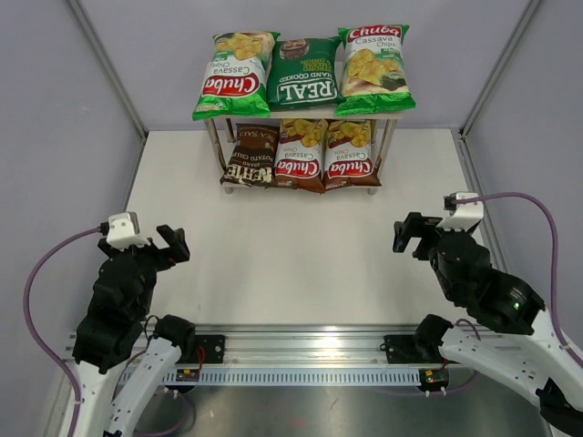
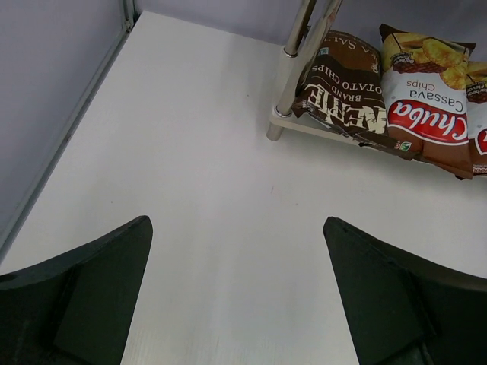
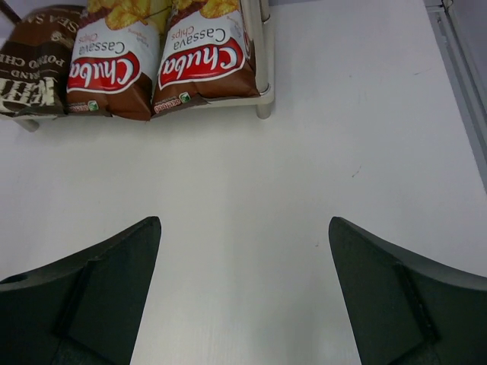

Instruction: Place and organize the chips bags onto the shelf

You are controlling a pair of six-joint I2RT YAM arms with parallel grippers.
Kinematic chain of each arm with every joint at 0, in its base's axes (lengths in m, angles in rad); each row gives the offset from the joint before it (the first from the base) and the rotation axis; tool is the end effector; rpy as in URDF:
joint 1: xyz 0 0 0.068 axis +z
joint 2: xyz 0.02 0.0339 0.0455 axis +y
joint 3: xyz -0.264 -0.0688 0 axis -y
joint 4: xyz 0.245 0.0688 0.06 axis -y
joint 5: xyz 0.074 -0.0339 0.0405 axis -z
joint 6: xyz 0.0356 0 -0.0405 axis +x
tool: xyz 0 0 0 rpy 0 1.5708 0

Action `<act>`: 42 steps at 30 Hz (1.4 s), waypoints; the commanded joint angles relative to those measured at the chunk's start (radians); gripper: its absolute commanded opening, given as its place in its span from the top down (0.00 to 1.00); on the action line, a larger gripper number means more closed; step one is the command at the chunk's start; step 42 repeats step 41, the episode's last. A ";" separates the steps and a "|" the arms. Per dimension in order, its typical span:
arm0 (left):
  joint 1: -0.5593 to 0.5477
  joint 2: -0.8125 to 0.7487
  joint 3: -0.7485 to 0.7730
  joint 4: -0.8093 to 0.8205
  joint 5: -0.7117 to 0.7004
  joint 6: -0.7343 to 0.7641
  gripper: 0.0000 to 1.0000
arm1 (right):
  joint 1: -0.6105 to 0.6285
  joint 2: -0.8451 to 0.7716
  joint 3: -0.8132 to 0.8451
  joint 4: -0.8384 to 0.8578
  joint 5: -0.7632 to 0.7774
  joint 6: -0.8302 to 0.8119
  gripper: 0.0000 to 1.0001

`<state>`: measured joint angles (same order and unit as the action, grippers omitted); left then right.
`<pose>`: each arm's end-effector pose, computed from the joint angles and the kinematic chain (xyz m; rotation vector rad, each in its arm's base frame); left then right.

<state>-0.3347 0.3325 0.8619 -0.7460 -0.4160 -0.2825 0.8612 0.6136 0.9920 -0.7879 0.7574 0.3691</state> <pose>0.0573 -0.0047 0.3523 -0.2503 1.7515 -0.0751 0.0845 0.0609 0.3720 0.0174 1.8653 0.0968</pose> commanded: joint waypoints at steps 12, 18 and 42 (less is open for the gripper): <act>0.011 -0.064 -0.121 0.125 0.120 0.071 0.01 | 0.001 -0.169 -0.098 0.099 -0.023 -0.088 0.01; 0.011 -0.079 -0.142 0.154 0.194 0.089 0.01 | 0.001 -0.140 -0.105 0.118 0.006 -0.104 0.01; 0.014 -0.121 -0.153 0.149 0.135 0.091 0.01 | 0.001 -0.077 -0.118 0.142 0.026 -0.068 0.01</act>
